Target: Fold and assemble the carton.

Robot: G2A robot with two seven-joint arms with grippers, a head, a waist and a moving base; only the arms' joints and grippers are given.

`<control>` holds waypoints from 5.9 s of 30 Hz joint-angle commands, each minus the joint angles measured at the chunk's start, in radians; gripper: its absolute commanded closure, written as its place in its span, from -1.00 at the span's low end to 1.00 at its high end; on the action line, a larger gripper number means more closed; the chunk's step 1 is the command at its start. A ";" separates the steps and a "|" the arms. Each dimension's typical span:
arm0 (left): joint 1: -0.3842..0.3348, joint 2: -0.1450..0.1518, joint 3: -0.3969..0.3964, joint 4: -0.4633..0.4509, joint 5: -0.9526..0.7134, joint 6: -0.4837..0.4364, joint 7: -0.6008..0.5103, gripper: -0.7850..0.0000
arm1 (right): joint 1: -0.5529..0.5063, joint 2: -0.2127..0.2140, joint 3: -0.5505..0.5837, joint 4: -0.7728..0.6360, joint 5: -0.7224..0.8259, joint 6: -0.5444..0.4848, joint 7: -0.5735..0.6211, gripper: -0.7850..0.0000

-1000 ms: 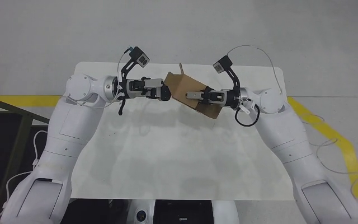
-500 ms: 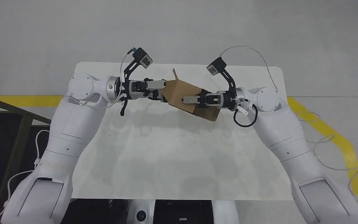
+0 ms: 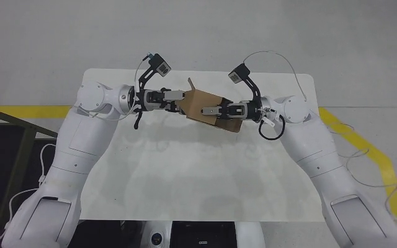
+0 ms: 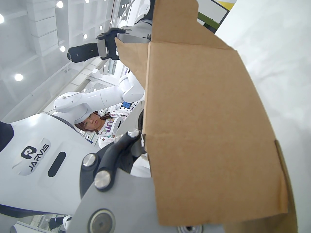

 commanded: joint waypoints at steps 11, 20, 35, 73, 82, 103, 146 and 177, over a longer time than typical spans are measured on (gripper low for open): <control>0.007 0.014 -0.064 0.022 0.016 -0.025 0.013 -1.00 | -0.012 0.010 0.025 0.019 0.029 0.035 0.081 1.00; 0.008 0.023 -0.095 0.025 0.034 -0.026 0.034 -1.00 | -0.030 0.023 -0.007 -0.056 0.021 0.117 0.163 1.00; -0.015 0.006 -0.028 0.054 0.025 -0.039 0.034 -1.00 | -0.001 0.022 -0.082 -0.065 0.040 0.115 0.161 1.00; 0.000 0.001 -0.016 0.010 0.004 -0.013 0.015 -1.00 | 0.021 0.023 -0.071 0.009 0.088 0.040 0.086 1.00; 0.015 0.023 -0.106 0.005 0.022 -0.023 0.028 -1.00 | 0.015 0.036 -0.041 0.035 0.052 0.035 0.081 1.00; 0.018 0.028 -0.086 -0.094 0.074 -0.004 0.053 -1.00 | 0.025 0.025 -0.059 0.039 -0.050 0.084 0.027 1.00; 0.000 0.053 -0.042 -0.090 0.302 0.022 0.051 -1.00 | 0.013 0.017 -0.032 -0.003 -0.068 0.079 0.028 1.00; -0.017 0.049 0.016 -0.066 0.277 0.013 0.038 -1.00 | 0.019 0.003 -0.026 -0.008 -0.042 0.056 0.033 1.00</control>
